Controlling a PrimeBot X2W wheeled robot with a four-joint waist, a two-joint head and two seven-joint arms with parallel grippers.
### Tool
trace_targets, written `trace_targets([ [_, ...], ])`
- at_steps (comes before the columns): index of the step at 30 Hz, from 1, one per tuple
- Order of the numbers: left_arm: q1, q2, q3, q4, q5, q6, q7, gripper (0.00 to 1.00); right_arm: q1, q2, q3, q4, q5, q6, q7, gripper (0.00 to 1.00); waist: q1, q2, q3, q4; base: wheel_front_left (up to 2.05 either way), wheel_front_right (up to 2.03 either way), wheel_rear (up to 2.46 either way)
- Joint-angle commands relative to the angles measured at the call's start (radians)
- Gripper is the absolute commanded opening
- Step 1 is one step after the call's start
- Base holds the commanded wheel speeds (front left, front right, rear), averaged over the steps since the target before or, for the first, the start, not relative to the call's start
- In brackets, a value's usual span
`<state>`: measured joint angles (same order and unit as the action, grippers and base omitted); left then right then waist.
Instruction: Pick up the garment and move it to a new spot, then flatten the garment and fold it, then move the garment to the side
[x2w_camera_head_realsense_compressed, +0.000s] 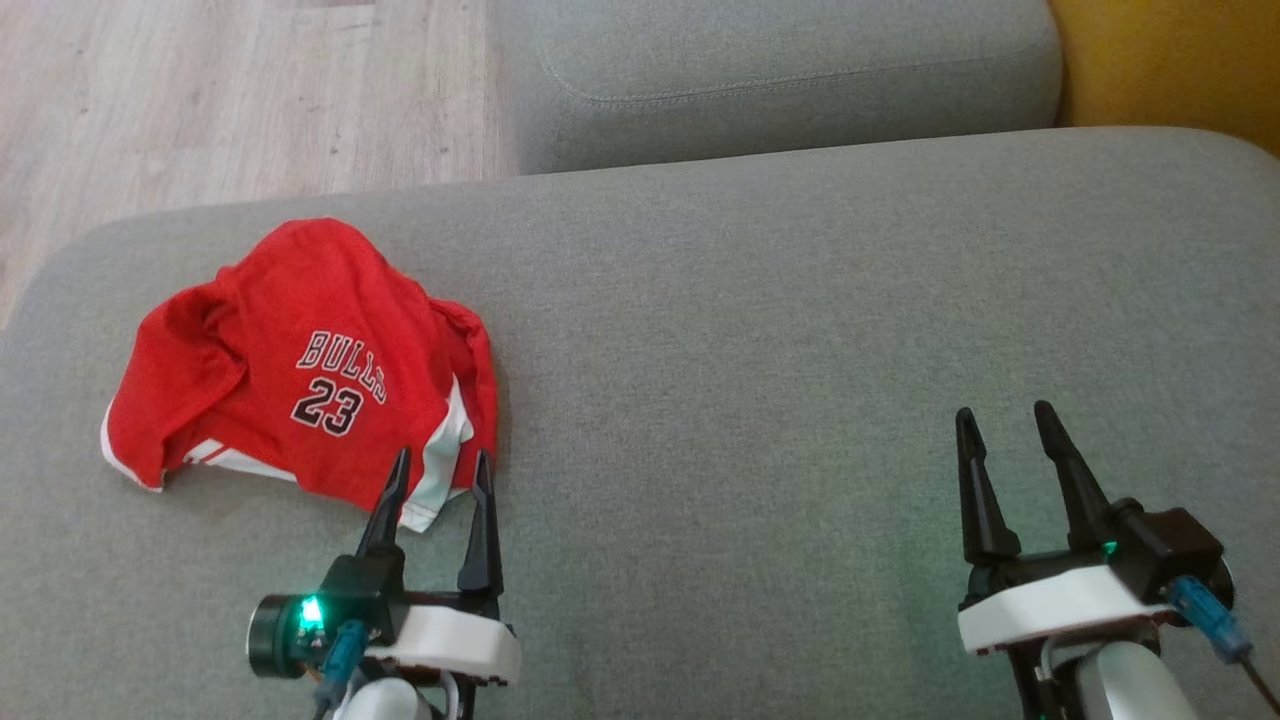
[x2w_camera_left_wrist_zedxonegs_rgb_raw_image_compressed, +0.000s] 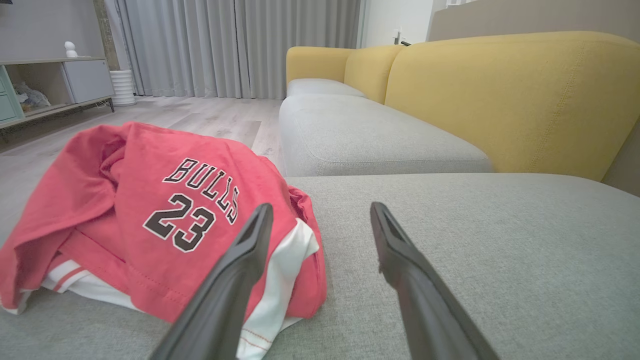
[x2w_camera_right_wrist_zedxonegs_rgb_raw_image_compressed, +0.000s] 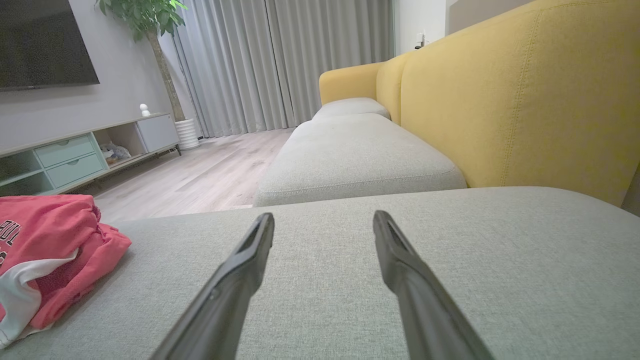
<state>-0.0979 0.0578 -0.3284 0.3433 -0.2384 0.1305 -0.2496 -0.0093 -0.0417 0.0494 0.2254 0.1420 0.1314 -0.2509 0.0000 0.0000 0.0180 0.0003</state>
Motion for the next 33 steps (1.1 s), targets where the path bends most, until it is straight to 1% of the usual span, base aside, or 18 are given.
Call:
trace_targets([
  [1, -0.044, -0.001, 0.034, -0.026, -0.009, -0.005, -0.012, 1.0, -0.031, -0.008, 0.025, -0.026, -0.005, -0.001, -0.011, 1.0, 0.0, 0.0, 0.0, 0.001, 0.0, 0.0, 0.0],
  [7, -0.046, -0.005, 0.047, -0.023, -0.011, -0.01, -0.012, 1.0, -0.029, -0.008, 0.027, -0.017, 0.0, -0.001, -0.011, 1.0, 0.0, 0.0, -0.007, 0.01, 0.0, 0.0, 0.0],
  [11, -0.034, -0.006, 0.054, -0.02, -0.009, -0.013, -0.012, 1.0, -0.019, -0.008, 0.041, -0.02, -0.008, -0.001, -0.011, 1.0, 0.0, 0.0, -0.018, 0.039, 0.0, 0.0, 0.0],
  [15, -0.026, -0.007, 0.065, -0.018, -0.003, -0.011, -0.012, 1.0, -0.004, -0.008, 0.06, -0.024, 0.0, -0.001, -0.011, 1.0, 0.0, 0.0, -0.028, 0.095, 0.0, 0.0, 0.0],
  [18, -0.018, -0.007, 0.084, -0.016, -0.001, -0.007, -0.012, 1.0, 0.003, -0.008, 0.105, -0.029, -0.011, -0.001, -0.011, 1.0, 0.0, 0.0, -0.035, 0.14, 0.0, 0.0, 0.0],
  [23, -0.006, -0.006, 0.109, -0.016, 0.01, -0.009, -0.012, 1.0, 0.012, -0.008, 0.155, -0.04, 0.003, -0.001, -0.011, 1.0, 0.0, 0.0, -0.046, 0.218, 0.0, 0.0, 0.0],
  [25, 0.001, -0.005, 0.121, -0.018, 0.017, -0.013, -0.012, 1.0, 0.016, -0.008, 0.18, -0.041, 0.006, -0.001, -0.011, 1.0, 0.0, 0.0, -0.051, 0.263, 0.0, 0.0, 0.0],
  [33, 0.009, -0.005, 0.131, -0.025, 0.026, -0.027, -0.012, 1.0, 0.028, -0.008, 0.213, -0.039, 0.011, -0.001, -0.011, 1.0, 0.0, 0.0, -0.056, 0.376, 0.0, 0.0, 0.0],
])
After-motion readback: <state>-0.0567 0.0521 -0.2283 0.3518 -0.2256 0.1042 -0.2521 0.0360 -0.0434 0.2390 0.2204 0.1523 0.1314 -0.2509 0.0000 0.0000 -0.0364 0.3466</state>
